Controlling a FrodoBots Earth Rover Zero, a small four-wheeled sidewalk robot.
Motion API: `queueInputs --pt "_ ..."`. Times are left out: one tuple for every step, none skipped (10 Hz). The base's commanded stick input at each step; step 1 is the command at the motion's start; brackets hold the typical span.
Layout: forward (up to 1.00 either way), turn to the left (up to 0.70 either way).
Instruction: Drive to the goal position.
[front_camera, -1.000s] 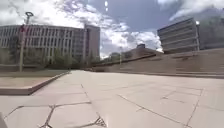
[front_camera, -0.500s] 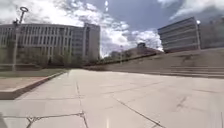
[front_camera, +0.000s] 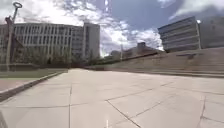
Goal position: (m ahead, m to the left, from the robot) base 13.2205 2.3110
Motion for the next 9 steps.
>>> queueInputs --pt "1.0 0.05" --pt "1.0 0.05" --pt "1.0 0.05" --pt "1.0 0.05" --pt "1.0 0.05" --pt "1.0 0.05" --pt "1.0 0.05" --pt "1.0 0.05" --pt "1.0 0.05"
